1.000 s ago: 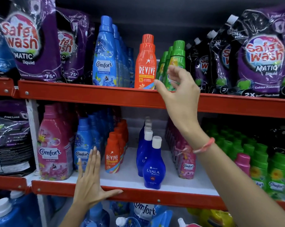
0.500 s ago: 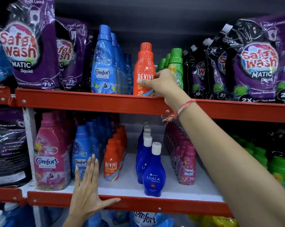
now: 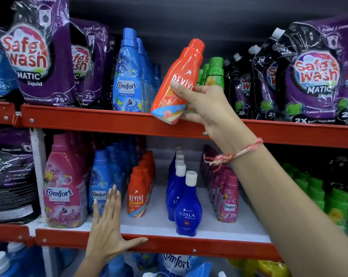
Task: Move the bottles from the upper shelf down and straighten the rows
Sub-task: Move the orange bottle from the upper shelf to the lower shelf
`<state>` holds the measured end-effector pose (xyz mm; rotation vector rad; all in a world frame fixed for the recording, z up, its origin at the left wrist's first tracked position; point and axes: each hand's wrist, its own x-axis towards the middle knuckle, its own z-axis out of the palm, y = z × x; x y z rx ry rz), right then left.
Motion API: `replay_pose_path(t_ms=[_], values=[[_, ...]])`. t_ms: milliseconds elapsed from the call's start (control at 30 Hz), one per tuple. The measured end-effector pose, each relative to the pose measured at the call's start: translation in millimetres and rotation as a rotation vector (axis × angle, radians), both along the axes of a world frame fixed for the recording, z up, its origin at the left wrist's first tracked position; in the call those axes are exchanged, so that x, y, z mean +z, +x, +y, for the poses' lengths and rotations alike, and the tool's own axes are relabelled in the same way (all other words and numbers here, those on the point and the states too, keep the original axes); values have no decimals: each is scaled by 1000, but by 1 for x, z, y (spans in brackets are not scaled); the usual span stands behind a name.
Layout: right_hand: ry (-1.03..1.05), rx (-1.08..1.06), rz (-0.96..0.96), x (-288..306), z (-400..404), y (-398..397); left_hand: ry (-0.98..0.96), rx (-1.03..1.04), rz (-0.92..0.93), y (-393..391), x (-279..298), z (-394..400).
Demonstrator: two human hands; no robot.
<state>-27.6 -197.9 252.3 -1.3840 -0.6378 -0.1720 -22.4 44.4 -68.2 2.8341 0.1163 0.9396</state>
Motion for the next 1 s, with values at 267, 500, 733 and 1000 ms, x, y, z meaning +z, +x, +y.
replay_pose_path(t_ms=[267, 500, 733, 1000], values=[[-122, 96, 169, -84, 9, -15, -50, 4, 15, -1, 1, -1], [-295, -37, 152, -172, 44, 22, -7, 5, 17, 3, -1, 2], [-472, -131, 161, -221, 71, 46, 50, -5, -26, 8, -5, 5], [-545, -100, 202, -243, 88, 57, 124, 10, -86, 11, -10, 7]])
